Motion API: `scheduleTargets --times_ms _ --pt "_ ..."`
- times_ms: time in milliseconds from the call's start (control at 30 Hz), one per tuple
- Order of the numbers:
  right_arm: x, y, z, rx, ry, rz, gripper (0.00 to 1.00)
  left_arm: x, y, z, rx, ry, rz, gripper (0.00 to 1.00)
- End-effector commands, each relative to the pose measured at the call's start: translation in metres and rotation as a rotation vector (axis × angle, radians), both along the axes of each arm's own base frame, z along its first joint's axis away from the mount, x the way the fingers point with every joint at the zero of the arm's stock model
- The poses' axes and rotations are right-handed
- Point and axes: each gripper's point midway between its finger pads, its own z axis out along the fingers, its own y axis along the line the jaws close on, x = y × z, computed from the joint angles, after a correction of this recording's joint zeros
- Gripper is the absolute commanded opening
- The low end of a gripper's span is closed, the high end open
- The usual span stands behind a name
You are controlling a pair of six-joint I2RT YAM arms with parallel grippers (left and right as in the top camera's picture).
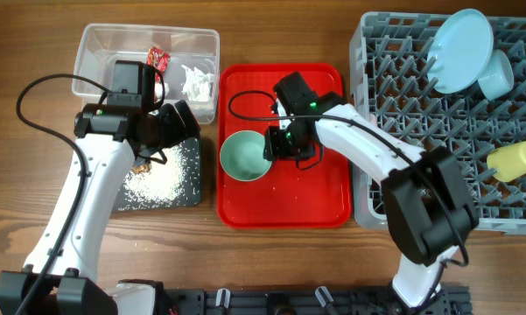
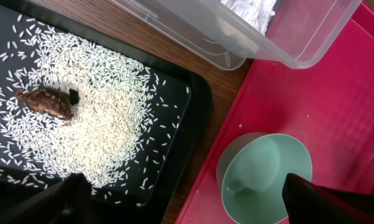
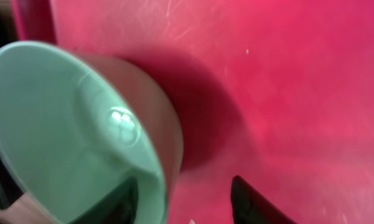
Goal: Sort waste into correct bins and load items into the dishwasher rack
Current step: 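Grasp the green bowl rim with the right gripper, then carry the green bowl right and set it in the dish rack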
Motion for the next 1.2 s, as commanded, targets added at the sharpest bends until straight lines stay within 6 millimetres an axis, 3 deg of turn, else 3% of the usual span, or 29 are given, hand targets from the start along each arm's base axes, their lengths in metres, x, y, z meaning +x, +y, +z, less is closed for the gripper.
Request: scheduleTargets --times_ms 0,133,300,400,600,767,867,1000,1167 --pt "0.007 -0.001 -0.005 -0.013 -0.014 -0.035 0.21 0.0 0.004 0.006 0.013 -0.02 0.013 1.0" --pt "0.018 -0.009 -0.001 -0.031 -0.054 -0.059 0.04 0.0 0.004 0.006 0.013 -0.02 0.012 1.0" --pt "0.025 -0.034 0.002 -0.082 -0.048 -0.107 0.04 0.0 0.004 0.006 0.013 -0.02 0.013 1.0" --pt "0.035 -0.05 0.019 -0.093 -0.096 -0.104 0.04 0.0 0.004 0.006 0.012 -0.02 0.013 1.0" --pt "0.068 -0.096 0.097 -0.116 -0.337 -0.16 0.04 0.0 0.004 0.006 0.013 -0.02 0.013 1.0" --pt "0.093 -0.176 0.181 -0.304 -0.648 -0.362 0.04 0.0 0.004 0.006 0.013 -0.021 0.013 1.0" --pt "0.099 -0.218 0.219 -0.452 -0.791 -0.436 0.04 0.0 0.004 0.006 0.013 -0.021 0.013 1.0" --pt "0.101 -0.27 0.249 -0.724 -0.893 -0.541 0.04 0.0 0.004 0.006 0.012 -0.021 0.013 1.0" --pt "0.092 -0.316 0.266 -1.059 -0.914 -0.697 0.04 0.0 0.004 0.006 0.013 -0.021 0.013 1.0"
